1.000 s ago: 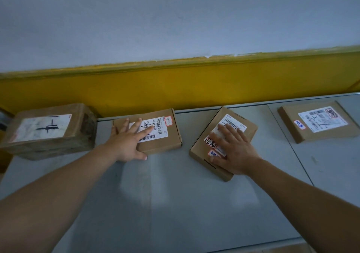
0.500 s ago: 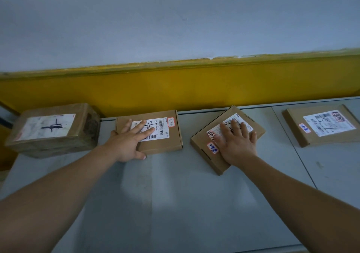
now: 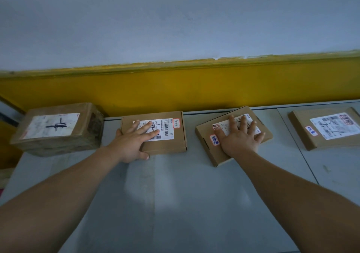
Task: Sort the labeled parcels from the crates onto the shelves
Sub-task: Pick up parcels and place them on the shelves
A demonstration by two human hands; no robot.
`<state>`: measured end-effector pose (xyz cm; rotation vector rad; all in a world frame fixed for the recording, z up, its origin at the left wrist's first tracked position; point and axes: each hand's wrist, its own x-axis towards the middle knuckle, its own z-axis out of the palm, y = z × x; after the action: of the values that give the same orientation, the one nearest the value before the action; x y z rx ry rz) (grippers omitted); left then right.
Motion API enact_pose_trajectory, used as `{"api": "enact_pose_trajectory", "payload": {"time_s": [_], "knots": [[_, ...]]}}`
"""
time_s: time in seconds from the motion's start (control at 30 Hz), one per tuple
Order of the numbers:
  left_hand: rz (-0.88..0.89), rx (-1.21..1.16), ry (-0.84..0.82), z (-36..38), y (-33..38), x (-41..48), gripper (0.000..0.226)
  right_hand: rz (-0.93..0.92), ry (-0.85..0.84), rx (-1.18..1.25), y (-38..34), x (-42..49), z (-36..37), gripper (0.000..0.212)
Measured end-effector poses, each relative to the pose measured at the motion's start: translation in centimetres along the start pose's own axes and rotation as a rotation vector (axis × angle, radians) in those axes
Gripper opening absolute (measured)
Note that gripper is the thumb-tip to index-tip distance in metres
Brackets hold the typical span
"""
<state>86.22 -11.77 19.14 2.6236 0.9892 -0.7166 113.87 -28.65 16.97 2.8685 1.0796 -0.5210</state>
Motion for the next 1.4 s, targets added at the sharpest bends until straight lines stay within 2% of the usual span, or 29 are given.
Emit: {"api": "enact_pose_trajectory", "payload": {"time_s": [0.1,0.23,0.37,0.47,0.93,1.0,1.1,1.2,1.3,1.4], "knots": [[0.02,0.006,-0.007,0.0,0.1,-0.3,0.091,0.001,-0.001,-0.004,-0.4,0.6,-0.2,0.08],[0.03,0.028,0.05,0.1,0.6,-0.5,0.095,-0.263,-0.002,-0.063,0.2,1.8,-1.2,0.07],[-0.047,-0.068,0.067,-0.2,1.6,0.9,0.105,-0.366,-0.032,-0.113,0.0,3.1,-1.3,0.073],[-0.099,-0.084,0.048,-0.2,2.0,1.6,0.104,-0.321,-0.017,-0.108,-0.4,3.4,-1.0,0.073],[-0.11,-0.058,0.054,0.0,2.3,1.5,0.105,0.08,-0.043,0.05,-0.6,1.4,-0.5,0.076],[-0.095,-0.046,0.056,0.2,2.0,1.6,0.11,0.068,-0.039,0.064,-0.5,1.4,-0.8,0.079],[-0.057,-0.038,0.088,0.9,1.8,1.4,0.125,-0.115,-0.032,-0.042,0.4,1.5,-1.1,0.084],[-0.054,-0.026,0.158,2.0,1.8,1.2,0.118,-0.235,-0.065,-0.077,1.0,1.9,-0.9,0.081],[-0.075,-0.03,0.2,2.4,2.0,1.3,0.098,-0.22,-0.033,-0.003,0.8,2.4,-0.7,0.064],[-0.078,-0.027,0.191,2.3,2.1,1.1,0.095,-0.209,0.014,0.056,0.7,2.7,-0.7,0.055]]}}
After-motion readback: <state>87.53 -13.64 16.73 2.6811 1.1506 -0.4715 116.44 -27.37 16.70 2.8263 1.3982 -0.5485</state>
